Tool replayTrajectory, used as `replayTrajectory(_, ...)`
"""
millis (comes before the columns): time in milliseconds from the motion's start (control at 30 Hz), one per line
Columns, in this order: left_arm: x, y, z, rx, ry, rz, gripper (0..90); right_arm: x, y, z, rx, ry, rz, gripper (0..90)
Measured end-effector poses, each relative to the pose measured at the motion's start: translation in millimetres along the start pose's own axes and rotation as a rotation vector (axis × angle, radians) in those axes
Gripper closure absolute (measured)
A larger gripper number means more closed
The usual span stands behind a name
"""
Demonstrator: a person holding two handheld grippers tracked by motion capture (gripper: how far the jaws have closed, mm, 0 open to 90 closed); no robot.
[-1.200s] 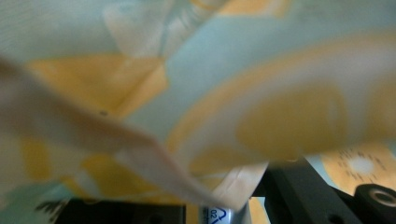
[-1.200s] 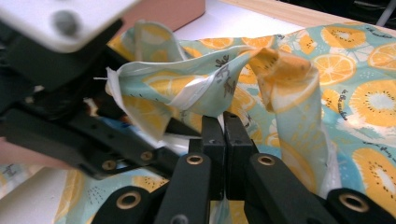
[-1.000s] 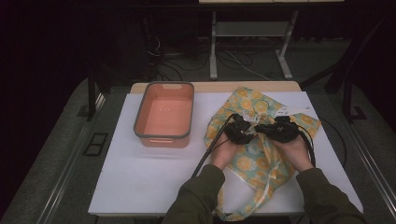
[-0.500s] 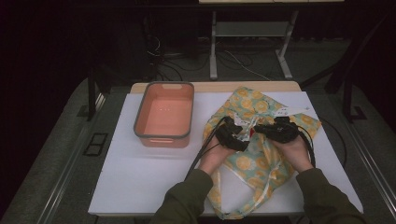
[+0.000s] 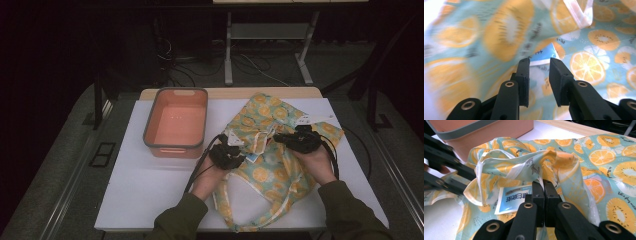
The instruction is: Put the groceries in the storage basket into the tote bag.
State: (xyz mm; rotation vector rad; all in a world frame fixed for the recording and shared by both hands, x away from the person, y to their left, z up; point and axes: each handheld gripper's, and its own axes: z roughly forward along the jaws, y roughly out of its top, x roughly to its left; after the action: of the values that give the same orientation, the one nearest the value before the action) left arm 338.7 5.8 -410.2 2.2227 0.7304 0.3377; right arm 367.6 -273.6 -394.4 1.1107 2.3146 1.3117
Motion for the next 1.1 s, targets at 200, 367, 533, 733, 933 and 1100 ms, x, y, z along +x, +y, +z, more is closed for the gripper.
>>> replayTrajectory(200, -2.3, -19.3, -37.2, -0.016, 0.09, 0.008, 58.6, 0.3, -0.5, -4.0, -0.005, 0.002, -0.004, 88.9)
replayTrajectory(367, 3.1, -44.1, -43.3, 0.017, 0.018, -0.04, 43.0, 2.1, -0.8, -5.3, -0.001, 0.008, -0.008, 89.0)
replayTrajectory(533, -3.5, -42.4, -33.1, 0.008, -0.048, -0.007, 35.4, 3.1, -1.1, -3.3, 0.004, 0.009, -0.015, 89.0)
replayTrajectory(733, -0.1, -45.9, -7.2, 0.101, -0.027, 0.024, 38.9, 3.1, -2.1, -1.9, 0.012, 0.01, -0.016, 88.9)
replayTrajectory(933, 9.6, -50.8, -6.2, 0.1, -0.033, 0.001, 76.6, 3.0, -2.2, -1.3, 0.013, 0.007, -0.019, 88.9)
replayTrajectory(1100, 12.8, -52.0, -6.8, 0.087, -0.057, -0.039, 88.9, 3.6, -2.5, -1.2, 0.014, 0.01, -0.021, 89.0)
